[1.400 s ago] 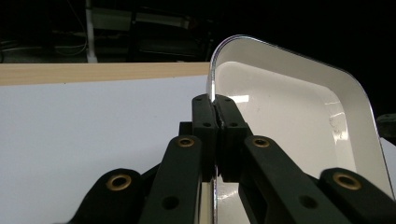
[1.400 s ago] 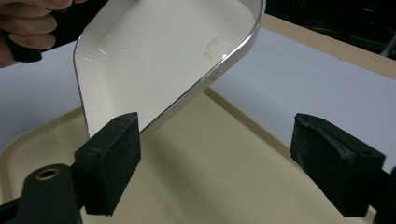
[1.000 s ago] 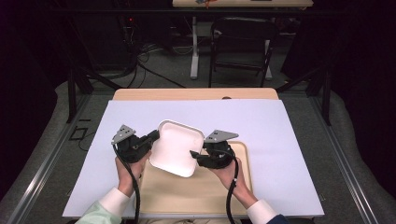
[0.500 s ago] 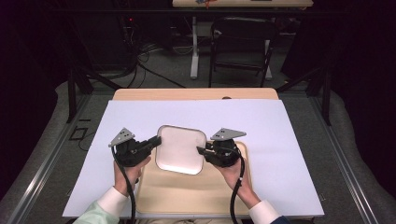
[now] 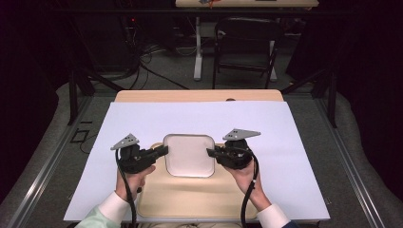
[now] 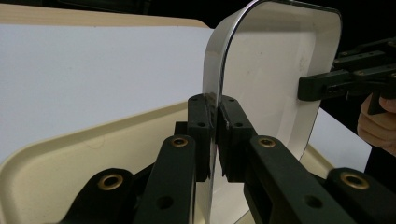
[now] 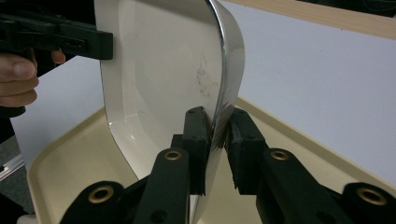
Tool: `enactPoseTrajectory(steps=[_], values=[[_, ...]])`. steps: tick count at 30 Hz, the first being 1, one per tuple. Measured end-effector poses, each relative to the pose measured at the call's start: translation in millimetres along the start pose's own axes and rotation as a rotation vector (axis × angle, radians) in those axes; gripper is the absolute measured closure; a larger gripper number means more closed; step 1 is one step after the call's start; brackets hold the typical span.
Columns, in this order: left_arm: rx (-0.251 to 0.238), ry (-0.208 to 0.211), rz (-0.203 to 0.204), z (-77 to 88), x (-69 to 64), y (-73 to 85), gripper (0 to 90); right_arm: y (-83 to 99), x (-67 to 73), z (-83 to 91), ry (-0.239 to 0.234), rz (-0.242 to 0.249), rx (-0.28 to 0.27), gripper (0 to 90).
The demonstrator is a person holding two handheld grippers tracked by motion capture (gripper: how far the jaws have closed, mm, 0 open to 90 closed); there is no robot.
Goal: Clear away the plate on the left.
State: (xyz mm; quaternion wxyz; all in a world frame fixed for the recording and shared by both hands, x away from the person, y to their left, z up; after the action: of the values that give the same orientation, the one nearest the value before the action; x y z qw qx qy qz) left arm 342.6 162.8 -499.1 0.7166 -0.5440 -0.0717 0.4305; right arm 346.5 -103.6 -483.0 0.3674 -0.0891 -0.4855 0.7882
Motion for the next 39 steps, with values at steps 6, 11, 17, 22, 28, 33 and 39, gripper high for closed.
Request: enactPoseTrajectory(steps=[6,11,17,22,28,33,39], values=[[0.015,0.019,0.007,-1.8,-4.7,1.7,84.5,3.9,-2.4,7.2,-0.023,-0.044,0.013,79.2],[0.043,0.033,0.021,-4.7,-7.0,2.6,84.5,6.2,-3.7,10.4,-0.026,-0.058,0.024,79.4],[0.068,0.034,0.038,-5.5,-9.1,5.2,84.5,10.3,-7.0,11.4,-0.057,-0.109,0.051,79.8],[0.077,0.039,0.029,-5.0,-9.2,5.7,83.8,12.1,-9.0,11.0,-0.080,-0.139,0.066,80.0],[0.067,0.083,0.011,-5.6,-7.7,5.2,82.5,15.1,-13.9,10.5,-0.119,-0.190,0.072,80.1],[0.074,0.078,-0.007,-8.8,-4.5,8.8,82.1,19.6,-18.0,6.1,-0.143,-0.233,0.098,80.1],[0.087,0.053,-0.026,-11.7,-6.0,11.4,82.3,22.7,-20.3,4.1,-0.148,-0.243,0.115,80.1]])
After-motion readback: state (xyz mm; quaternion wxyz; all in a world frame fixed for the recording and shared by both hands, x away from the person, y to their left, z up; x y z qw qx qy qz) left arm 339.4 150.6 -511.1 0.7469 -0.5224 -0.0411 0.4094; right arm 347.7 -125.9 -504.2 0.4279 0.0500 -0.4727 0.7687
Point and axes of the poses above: each handheld gripper's, and its own axes: z roughly backward along the jaws, y roughly out of its underside, x roughly to its left, the point moved 4 cm from there along -z, roughly forward along the jaws, and after that the axes turned 3 degrees about -y, right-handed, at the moved point
